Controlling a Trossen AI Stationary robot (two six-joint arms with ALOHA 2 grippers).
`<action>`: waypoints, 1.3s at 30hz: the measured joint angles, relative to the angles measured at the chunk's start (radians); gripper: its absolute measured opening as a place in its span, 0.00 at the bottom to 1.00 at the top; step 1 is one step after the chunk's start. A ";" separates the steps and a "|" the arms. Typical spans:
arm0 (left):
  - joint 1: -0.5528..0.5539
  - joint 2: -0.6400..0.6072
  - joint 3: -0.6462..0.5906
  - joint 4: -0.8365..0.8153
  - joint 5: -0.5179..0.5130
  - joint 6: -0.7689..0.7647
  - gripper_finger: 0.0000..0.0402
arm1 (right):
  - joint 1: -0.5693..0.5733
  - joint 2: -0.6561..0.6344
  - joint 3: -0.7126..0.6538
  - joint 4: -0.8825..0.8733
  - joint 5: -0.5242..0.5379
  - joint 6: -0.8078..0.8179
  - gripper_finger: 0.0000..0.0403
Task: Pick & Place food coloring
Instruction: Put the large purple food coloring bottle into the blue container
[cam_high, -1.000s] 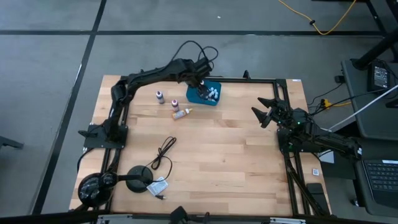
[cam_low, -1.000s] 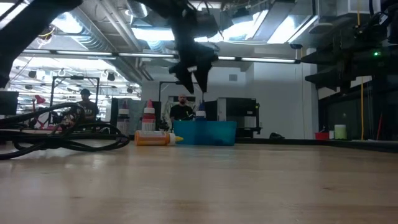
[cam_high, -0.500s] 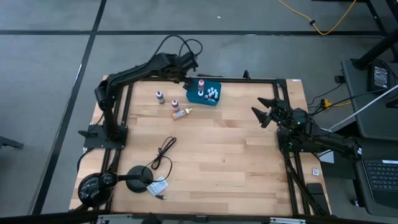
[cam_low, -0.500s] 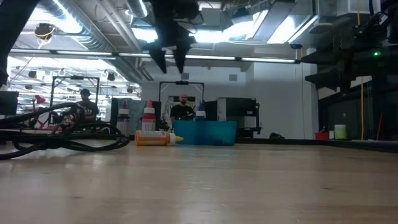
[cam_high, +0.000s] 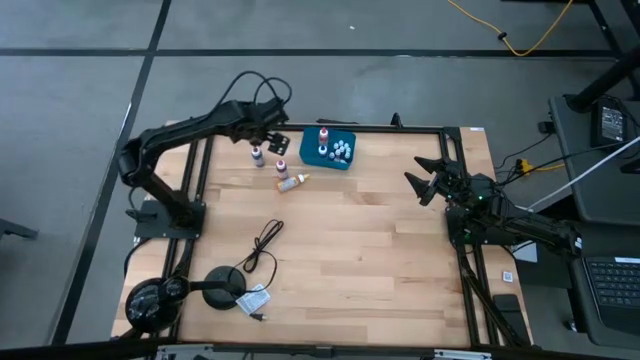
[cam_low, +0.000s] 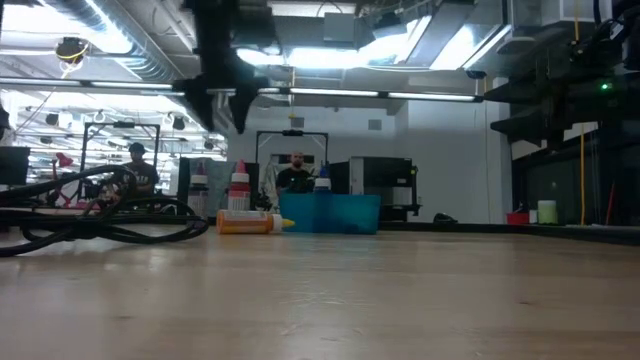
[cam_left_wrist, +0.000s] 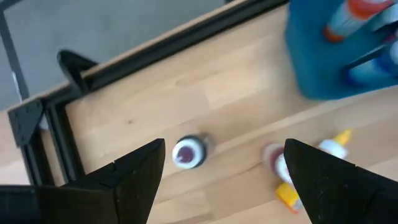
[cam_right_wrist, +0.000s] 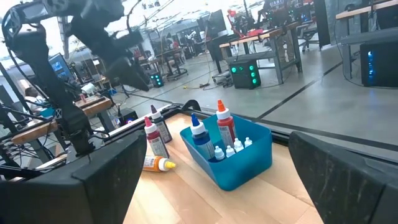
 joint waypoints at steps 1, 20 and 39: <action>0.007 -0.012 -0.028 0.010 -0.001 -0.001 0.80 | 0.000 0.000 0.000 0.000 0.000 0.000 0.97; 0.123 -0.062 -0.357 0.297 0.094 0.038 0.80 | 0.000 0.000 0.000 0.000 0.000 0.000 0.97; 0.145 -0.061 -0.408 0.364 0.130 0.083 0.79 | 0.000 0.000 0.000 0.000 0.000 0.000 0.97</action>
